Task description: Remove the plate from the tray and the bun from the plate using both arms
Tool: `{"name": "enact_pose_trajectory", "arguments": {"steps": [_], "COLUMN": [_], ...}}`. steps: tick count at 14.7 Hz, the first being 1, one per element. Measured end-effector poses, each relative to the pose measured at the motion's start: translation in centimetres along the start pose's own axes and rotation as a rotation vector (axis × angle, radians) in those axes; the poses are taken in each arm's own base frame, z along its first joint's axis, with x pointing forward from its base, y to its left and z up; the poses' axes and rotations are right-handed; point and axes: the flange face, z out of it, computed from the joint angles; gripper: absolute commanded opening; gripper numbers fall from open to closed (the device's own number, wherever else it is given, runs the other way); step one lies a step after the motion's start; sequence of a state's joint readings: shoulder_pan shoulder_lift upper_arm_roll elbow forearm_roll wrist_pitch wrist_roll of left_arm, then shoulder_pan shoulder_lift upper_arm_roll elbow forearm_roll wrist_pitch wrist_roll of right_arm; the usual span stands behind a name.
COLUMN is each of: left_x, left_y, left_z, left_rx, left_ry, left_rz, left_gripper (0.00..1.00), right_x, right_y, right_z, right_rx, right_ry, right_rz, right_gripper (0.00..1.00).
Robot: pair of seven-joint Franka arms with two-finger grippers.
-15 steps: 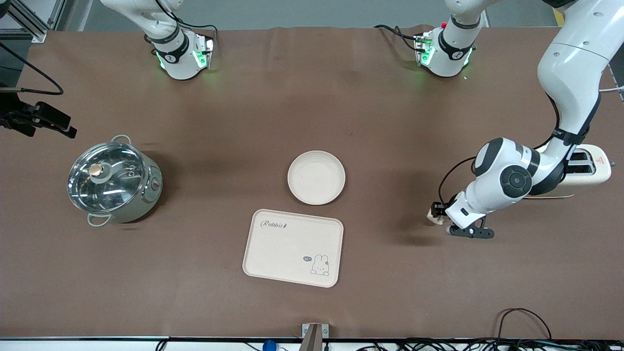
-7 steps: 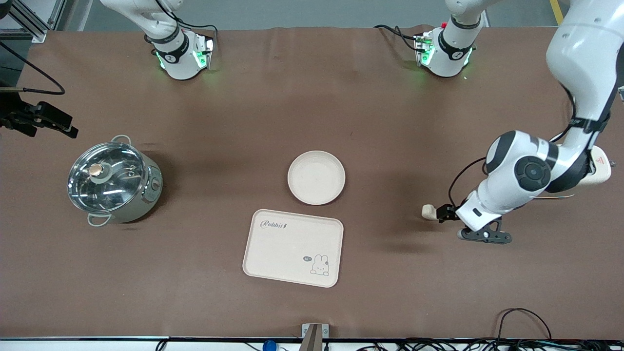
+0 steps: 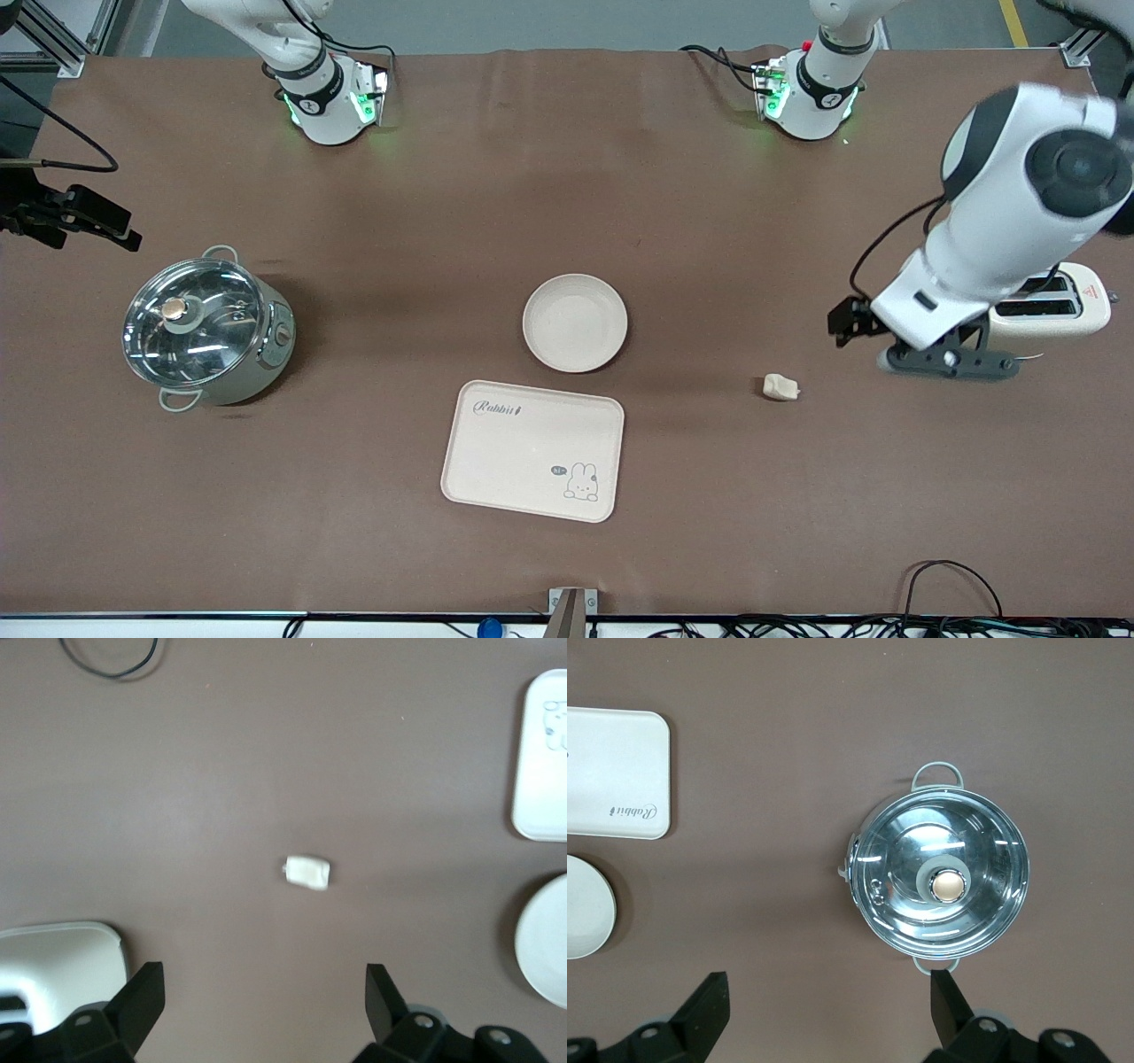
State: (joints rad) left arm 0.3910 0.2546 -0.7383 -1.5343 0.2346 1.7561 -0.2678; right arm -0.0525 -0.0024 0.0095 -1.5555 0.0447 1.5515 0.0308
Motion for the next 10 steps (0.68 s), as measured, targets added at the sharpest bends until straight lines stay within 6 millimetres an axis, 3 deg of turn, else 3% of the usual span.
{"name": "enact_pose_trajectory", "arguments": {"steps": [2, 5, 7, 10], "left_x": [-1.9, -4.9, -6.9, -9.4], "left_y": [-1.5, -6.3, -7.8, -8.1], "left_z": [-4.1, -9.4, -10.5, -9.1], "left_rx": [-0.024, -0.039, -0.036, -0.034], "left_ry": [-0.003, 0.03, 0.035, 0.049], "left_rz": [-0.028, -0.029, -0.044, -0.05], "left_gripper": [1.0, 1.0, 1.0, 1.0], "right_x": [0.0, 0.0, 0.0, 0.1], "right_y": [0.0, 0.0, 0.1, 0.1], "right_z": [0.0, 0.1, 0.1, 0.2], "right_rx": [0.0, 0.0, 0.0, 0.0], "right_ry": [-0.001, -0.002, -0.003, -0.002], "right_rz": [0.0, 0.001, 0.001, 0.002], "right_gripper": [1.0, 1.0, 1.0, 1.0]}}
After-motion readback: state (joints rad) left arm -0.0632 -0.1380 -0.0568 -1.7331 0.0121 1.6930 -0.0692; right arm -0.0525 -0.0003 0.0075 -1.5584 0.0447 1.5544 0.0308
